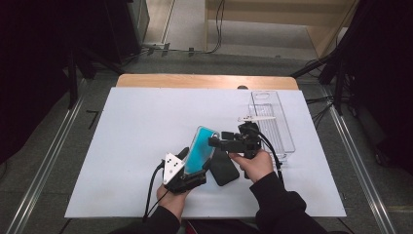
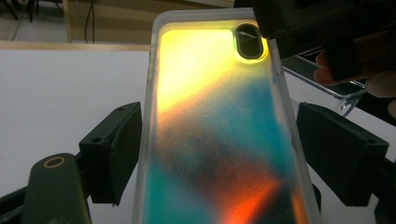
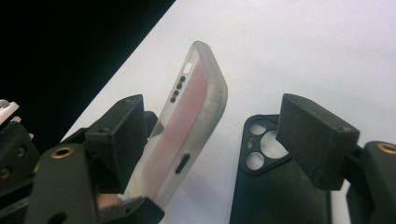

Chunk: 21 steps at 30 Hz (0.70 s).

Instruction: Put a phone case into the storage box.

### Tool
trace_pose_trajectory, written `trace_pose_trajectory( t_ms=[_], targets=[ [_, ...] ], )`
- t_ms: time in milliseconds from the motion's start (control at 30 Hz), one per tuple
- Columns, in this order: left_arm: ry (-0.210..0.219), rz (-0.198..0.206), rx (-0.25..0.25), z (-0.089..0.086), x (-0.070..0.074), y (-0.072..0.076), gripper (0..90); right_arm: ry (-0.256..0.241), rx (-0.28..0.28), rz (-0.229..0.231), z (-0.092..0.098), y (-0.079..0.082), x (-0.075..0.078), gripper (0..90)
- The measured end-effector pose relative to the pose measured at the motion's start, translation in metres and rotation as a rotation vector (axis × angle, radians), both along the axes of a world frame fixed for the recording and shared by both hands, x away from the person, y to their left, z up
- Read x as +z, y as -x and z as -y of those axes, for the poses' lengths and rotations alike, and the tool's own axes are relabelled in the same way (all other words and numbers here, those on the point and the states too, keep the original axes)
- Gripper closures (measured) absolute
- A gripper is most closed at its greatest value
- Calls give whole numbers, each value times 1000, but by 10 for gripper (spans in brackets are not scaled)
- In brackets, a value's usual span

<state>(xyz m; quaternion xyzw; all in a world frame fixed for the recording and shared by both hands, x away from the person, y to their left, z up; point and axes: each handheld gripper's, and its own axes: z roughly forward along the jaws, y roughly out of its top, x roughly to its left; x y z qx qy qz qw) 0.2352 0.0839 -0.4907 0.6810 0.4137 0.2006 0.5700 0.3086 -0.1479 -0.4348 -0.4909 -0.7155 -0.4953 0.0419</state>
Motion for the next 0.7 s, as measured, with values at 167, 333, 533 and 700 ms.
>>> trace_pose_trajectory(
  t_ms=[167,333,533,700],
  targets=[
    [0,1,5,-1,0,1,173,-19,-9,-57,-5,-7,-3,355],
    [1,-4,-4,0,-1,1,173,-55,-28,-95,-7,-11,-5,575],
    [12,8,-11,0,0,2,173,-93,-32,-110,-3,-13,-3,736],
    [15,5,-18,0,0,2,173,-102,-32,-111,-2,-12,0,747]
  ],
)
